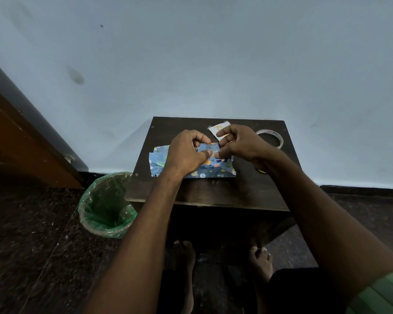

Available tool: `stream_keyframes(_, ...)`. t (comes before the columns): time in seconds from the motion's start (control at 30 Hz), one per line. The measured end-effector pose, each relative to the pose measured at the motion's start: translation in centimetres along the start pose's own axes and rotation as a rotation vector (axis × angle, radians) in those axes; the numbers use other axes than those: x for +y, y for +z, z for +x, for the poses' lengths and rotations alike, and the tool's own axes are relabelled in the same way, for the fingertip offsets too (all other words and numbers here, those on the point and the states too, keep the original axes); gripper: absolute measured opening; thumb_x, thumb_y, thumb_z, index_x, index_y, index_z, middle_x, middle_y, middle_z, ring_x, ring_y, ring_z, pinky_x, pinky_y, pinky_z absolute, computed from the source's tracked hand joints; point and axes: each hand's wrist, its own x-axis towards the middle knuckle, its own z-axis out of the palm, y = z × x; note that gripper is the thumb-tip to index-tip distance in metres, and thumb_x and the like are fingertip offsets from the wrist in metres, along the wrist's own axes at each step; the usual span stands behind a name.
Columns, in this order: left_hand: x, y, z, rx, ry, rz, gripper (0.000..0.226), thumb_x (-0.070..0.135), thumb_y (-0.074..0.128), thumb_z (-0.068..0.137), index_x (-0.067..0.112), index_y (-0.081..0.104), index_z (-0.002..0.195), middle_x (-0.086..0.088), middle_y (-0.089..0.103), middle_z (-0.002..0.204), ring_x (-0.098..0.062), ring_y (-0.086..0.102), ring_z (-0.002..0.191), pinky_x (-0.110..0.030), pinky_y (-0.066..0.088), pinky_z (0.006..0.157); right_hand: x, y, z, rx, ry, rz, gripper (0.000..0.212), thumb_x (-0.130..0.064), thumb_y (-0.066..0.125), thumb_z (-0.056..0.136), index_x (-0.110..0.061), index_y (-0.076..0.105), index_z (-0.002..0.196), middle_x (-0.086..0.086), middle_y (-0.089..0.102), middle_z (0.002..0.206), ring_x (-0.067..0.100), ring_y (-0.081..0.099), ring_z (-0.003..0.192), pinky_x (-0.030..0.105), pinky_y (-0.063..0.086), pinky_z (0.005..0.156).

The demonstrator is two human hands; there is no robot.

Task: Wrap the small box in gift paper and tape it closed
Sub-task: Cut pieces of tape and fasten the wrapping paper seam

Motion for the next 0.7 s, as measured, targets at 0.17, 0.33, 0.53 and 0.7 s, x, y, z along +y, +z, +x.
stream_keyframes(0.17,-0.2,0.2,0.2,0.005,-0.005,0.01,0.022,0.016,0.09,0.083,0.024,0.077,0.099,0.013,0.057,0.084,-0.006,0.051,0.072,-0.016,0.046,0.067,0.9,1.4,0.5,0.203,0.007,-0.038,0.029,-0.012,0.089,0.077,-0.015,0.072,0.1,0.006,0.075,0.083,0.023,0.075,0.086,0.046,0.063,0.085)
stream_keyframes(0.33,0.1,0.5,0.8,0.019,-0.047,0.026,0.025,0.015,0.088,0.085,0.023,0.078,0.106,0.005,0.07,0.096,-0.004,0.057,0.076,-0.009,0.042,0.065,0.9,1.1,0.3,0.468,-0.118,-0.221,0.005,-0.016,0.072,0.089,-0.02,0.073,0.087,-0.007,0.069,0.075,0.018,0.069,0.082,0.044,0.058,0.083)
stream_keyframes(0.53,1.6,2.3,0.7,0.088,-0.003,0.032,0.026,0.0,0.073,0.085,0.022,0.08,0.097,0.012,0.074,0.094,-0.005,0.065,0.078,-0.028,0.06,0.079,2.4,-3.7,-1.3,0.503,-0.08,-0.518,0.015,-0.007,0.068,0.079,-0.021,0.073,0.078,-0.008,0.072,0.085,0.02,0.068,0.09,0.031,0.05,0.075)
stream_keyframes(0.7,2.8,3.8,0.6,0.117,0.046,-0.02,0.03,0.001,0.064,0.089,0.027,0.079,0.091,0.009,0.077,0.096,-0.01,0.071,0.084,-0.037,0.062,0.079,4.2,-5.3,-1.8,0.459,0.02,-0.711,0.005,-0.003,0.066,0.071,0.0,0.067,0.075,0.014,0.066,0.077,0.035,0.061,0.077,0.041,0.05,0.065)
